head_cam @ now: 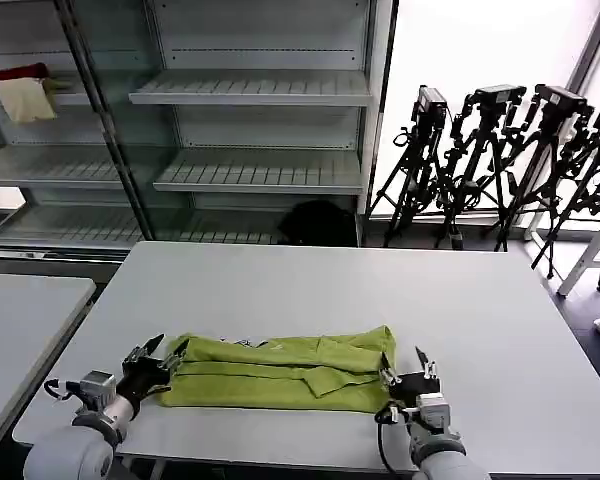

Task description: Fold and organize the clothes.

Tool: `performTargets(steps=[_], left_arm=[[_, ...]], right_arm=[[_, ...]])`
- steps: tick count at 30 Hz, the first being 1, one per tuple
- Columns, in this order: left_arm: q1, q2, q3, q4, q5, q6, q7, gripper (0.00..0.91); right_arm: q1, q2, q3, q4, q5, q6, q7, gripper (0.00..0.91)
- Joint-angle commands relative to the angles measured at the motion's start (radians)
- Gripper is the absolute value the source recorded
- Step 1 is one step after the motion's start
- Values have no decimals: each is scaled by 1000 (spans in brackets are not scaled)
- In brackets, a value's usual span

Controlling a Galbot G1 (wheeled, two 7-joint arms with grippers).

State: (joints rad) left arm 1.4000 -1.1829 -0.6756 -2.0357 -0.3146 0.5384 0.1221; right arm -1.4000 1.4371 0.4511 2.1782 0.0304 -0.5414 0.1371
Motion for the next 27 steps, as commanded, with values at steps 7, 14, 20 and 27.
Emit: performTargets(steps=[7, 14, 20, 27], left_arm=[[61, -133, 40, -23, -87, -10, -232, 907], [41, -140, 44, 9, -133, 14, -240, 322], [44, -143, 50, 27, -159, 22, -236, 60], [39, -147, 59, 43, -156, -4, -227, 10]], right_arm=[[201, -25, 242, 79, 515, 58, 6, 907], [173, -6, 226, 63, 449, 57, -8, 907], [169, -9, 231, 55, 435, 54, -5, 907], [169, -5, 226, 50, 414, 51, -2, 907]])
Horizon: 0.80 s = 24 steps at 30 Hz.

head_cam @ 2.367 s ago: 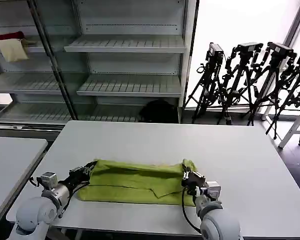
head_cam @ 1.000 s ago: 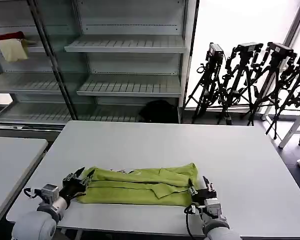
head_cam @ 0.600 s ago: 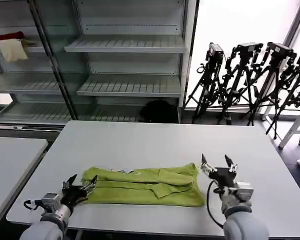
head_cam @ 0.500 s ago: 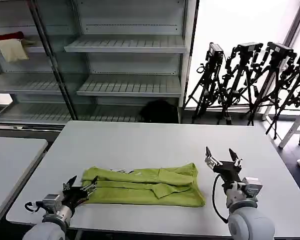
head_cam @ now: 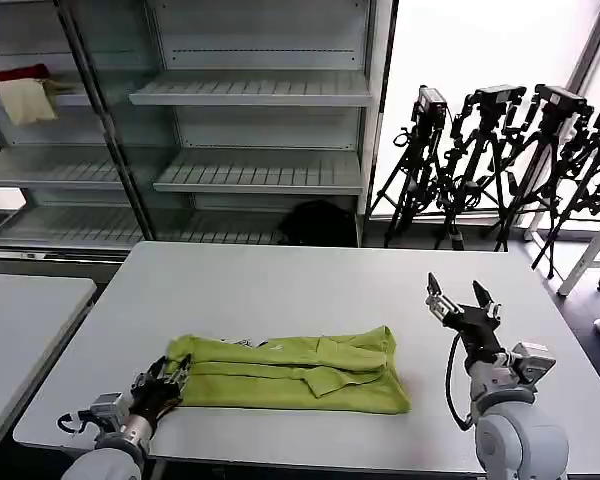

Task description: Fold and organize the clothes.

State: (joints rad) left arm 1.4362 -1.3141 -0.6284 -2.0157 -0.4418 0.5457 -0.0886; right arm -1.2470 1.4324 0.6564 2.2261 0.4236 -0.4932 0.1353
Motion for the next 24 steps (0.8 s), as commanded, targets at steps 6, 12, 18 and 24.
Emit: performTargets(steps=[6, 12, 18, 24], left_arm=[[3, -21, 20, 37, -5, -78, -12, 0], [-4, -19, 10, 38, 13, -155, -1, 0], [-5, 17, -95, -12, 128, -196, 74, 0], [-50, 126, -284, -7, 274, -204, 216, 0]], right_arm=[[16, -3, 21, 4, 20, -3, 1, 907], [23, -8, 23, 6, 20, -11, 1, 907], [17, -15, 32, -5, 16, -12, 0, 907], [16, -19, 37, -23, 9, -14, -2, 907]])
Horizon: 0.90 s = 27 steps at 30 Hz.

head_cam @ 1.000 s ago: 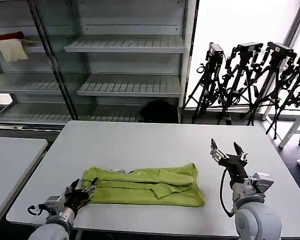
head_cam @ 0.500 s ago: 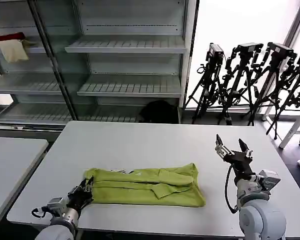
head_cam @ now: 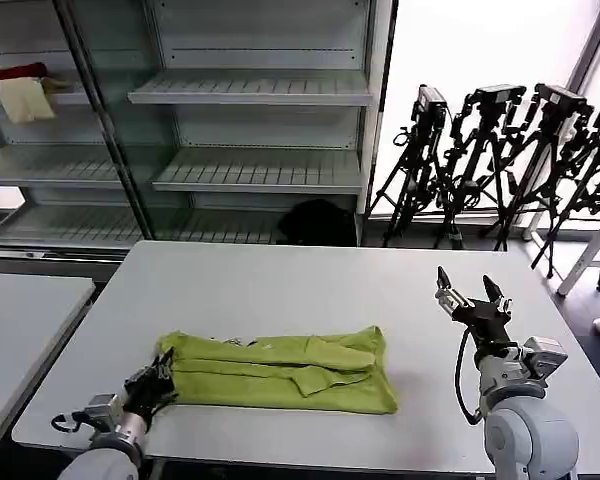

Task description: Fold and organize the clothes.

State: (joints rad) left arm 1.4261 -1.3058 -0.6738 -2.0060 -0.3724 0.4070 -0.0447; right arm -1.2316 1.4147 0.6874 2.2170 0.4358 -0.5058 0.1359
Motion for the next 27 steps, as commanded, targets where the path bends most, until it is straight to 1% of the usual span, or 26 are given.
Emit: performTargets(steps=[1, 2, 3, 5, 8, 11, 13, 16, 18, 20, 21, 23, 26, 27], left_arm=[[-47, 135, -254, -8, 215, -68, 183, 0], [-57, 167, -276, 10, 224, -68, 204, 0], [-62, 180, -285, 21, 230, -68, 223, 0], [-69, 232, -306, 53, 232, -65, 247, 0], [-83, 281, -317, 92, 247, -64, 276, 0], [-92, 306, -320, 120, 266, -61, 286, 0], [-92, 307, -321, 114, 265, -57, 287, 0], [-77, 273, -306, 52, 250, -30, 282, 0], [-60, 237, -280, 4, 241, -20, 272, 0], [-38, 184, -240, -92, 222, 2, 260, 0], [-25, 163, -214, -116, 222, 4, 238, 0], [-5, 101, -137, -202, 225, 8, 203, 0], [17, 53, 3, -288, 221, 25, 171, 0], [18, 51, 32, -309, 227, 33, 159, 0]], right_arm=[[1, 0, 6, -16, -5, -1, -3, 907], [1, 0, 4, -20, -11, -1, -3, 907], [1, 0, 3, -22, -14, -1, -4, 907], [-1, 0, 1, -30, -23, -1, -5, 907], [-4, 1, 2, -38, -29, 0, -7, 907], [-9, 2, 3, -46, -39, 2, -10, 907], [-13, 1, 5, -49, -41, 3, -12, 907], [-18, 2, 6, -54, -49, 7, -17, 907], [-20, 5, 6, -57, -57, 8, -19, 907], [-21, 6, 4, -60, -62, 11, -20, 907], [-21, 8, 4, -62, -67, 12, -20, 907], [-20, 10, 2, -66, -75, 16, -21, 907], [-20, 13, -1, -69, -81, 17, -21, 907], [-21, 14, -1, -71, -84, 17, -22, 907]])
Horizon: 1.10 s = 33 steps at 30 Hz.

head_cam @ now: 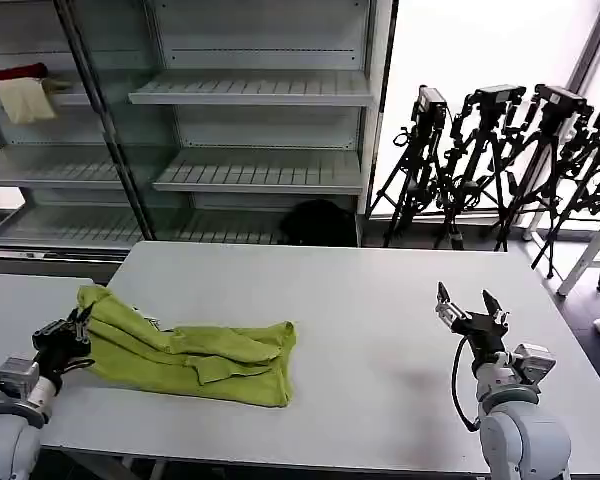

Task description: Fold and organize the clothes.

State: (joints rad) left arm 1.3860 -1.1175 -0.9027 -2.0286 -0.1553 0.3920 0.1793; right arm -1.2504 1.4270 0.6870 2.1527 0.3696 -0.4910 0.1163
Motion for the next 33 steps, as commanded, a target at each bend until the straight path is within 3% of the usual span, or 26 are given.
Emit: performTargets(steps=[1, 5, 10, 30, 31, 32, 33], left_arm=[[56, -151, 327, -301, 16, 54, -83, 0], [23, -170, 498, -307, 41, 82, -127, 0], [-26, -186, 608, -253, 38, 116, -163, 0], [-70, -251, 707, 8, 93, 109, -213, 20], [-70, -252, 708, 14, 95, 106, -215, 131], [-70, -253, 711, 23, 98, 105, -221, 665], [-69, -258, 714, 35, 99, 102, -225, 907]], right_arm=[[-3, 2, -2, -8, -19, 4, -2, 907], [-8, 7, -4, -11, -25, 8, -2, 907], [-19, 11, -5, -11, -31, 15, -4, 907], [-9, 12, -18, -29, -55, 22, -10, 907], [-9, 13, -18, -29, -55, 22, -10, 907], [-8, 14, -19, -30, -56, 22, -10, 907], [-8, 16, -20, -31, -57, 22, -9, 907]])
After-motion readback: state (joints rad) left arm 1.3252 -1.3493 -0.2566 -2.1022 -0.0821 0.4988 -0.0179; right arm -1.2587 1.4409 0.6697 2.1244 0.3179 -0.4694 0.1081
